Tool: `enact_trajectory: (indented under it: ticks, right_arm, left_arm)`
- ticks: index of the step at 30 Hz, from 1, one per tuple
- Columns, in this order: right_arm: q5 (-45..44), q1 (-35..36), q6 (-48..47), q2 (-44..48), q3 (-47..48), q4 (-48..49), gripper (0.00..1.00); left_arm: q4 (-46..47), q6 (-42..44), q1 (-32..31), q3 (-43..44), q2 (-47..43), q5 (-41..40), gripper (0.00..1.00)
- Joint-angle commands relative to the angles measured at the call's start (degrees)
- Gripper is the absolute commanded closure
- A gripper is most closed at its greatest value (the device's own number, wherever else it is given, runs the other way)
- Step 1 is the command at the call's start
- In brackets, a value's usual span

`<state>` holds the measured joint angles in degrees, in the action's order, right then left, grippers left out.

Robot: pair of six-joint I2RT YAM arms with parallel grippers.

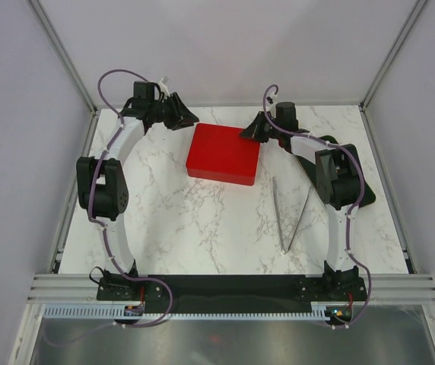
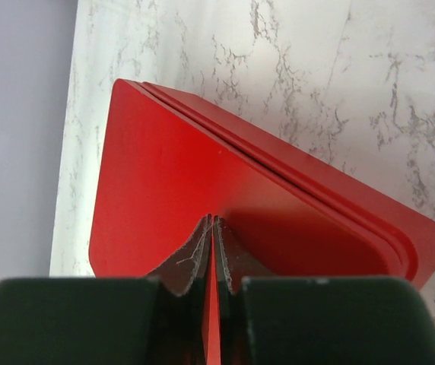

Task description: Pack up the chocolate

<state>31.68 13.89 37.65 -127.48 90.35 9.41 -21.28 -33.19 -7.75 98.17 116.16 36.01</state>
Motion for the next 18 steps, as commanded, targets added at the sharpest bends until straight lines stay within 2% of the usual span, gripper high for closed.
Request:
enact_trajectory:
  ticks: [1, 6, 14, 18]
  right_arm:
    - [-1.19, -0.09, -3.55, 4.69, -1.14, -2.82, 0.9]
    - [-0.13, -0.09, -3.02, 8.57, 1.59, -3.17, 0.89]
    - [-4.25, -0.44, -1.96, -3.73, 2.82, -5.88, 0.89]
    - [-5.66, -0.44, -3.02, -3.75, 0.19, -6.42, 0.89]
  left_arm:
    - [0.27, 0.32, -0.16, 2.65, 2.05, 0.2, 0.58]
    - [0.36, 1.9, -1.3, -2.88, 1.62, -1.46, 0.59]
    - [2.73, 0.85, -2.62, -8.69, 5.03, -3.23, 0.6]
    - [2.65, 1.2, -2.62, -8.79, 6.45, -3.49, 0.6]
